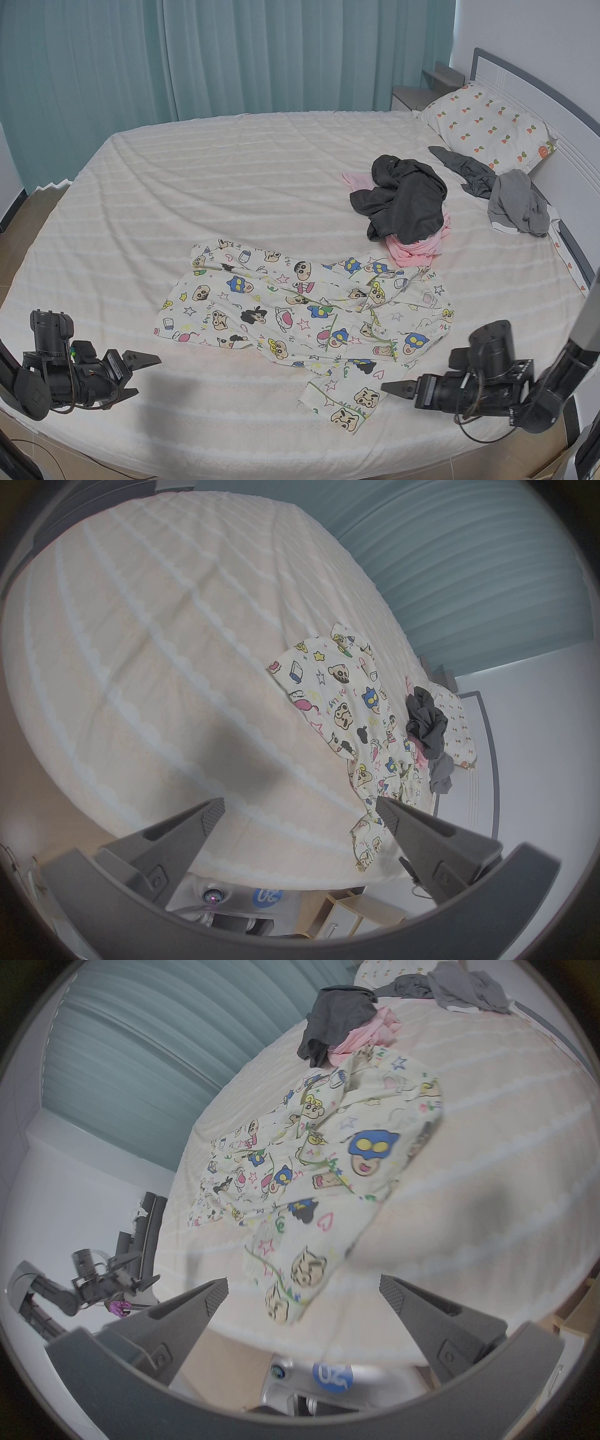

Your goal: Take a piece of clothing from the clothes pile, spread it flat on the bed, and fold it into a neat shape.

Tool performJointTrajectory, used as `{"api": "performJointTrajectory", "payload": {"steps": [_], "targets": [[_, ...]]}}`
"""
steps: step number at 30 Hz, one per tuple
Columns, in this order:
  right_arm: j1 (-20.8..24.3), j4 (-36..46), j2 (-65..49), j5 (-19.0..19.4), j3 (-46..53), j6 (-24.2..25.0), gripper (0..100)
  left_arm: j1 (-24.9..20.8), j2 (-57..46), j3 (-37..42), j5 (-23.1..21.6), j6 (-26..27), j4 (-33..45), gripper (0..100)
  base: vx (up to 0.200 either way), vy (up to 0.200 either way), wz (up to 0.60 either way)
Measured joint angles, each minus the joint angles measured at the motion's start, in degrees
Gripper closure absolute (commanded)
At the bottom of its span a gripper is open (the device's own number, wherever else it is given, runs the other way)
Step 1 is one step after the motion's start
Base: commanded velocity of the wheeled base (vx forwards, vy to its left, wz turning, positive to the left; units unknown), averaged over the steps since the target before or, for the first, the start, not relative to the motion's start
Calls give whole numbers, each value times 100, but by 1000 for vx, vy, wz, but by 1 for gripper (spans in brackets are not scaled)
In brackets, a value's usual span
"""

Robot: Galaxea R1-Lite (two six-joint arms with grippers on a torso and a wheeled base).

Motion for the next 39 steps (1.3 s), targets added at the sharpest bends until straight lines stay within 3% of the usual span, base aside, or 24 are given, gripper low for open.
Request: {"api": "performJointTrajectory", "payload": {"steps": [6, 11, 26, 27, 39], "targets": [[405, 34, 980, -418, -959, 6, 0, 11, -168, 289, -17, -178, -93, 0, 0, 0, 0], [623, 833, 1441, -762, -1541, 13, 0, 22, -262, 466, -23, -224, -128, 0, 0, 0, 0], [1031, 1033, 1769, -867, -1916, 38, 0, 37, -297, 558, -28, -249, -132, 0, 0, 0, 0], [1040, 1035, 1783, -869, -1949, 38, 100, 37, -295, 558, -30, -249, -132, 0, 0, 0, 0], [1086, 1312, 1921, -1189, -2069, -27, 100, 37, -295, 567, -30, -249, -130, 0, 0, 0, 0]]}}
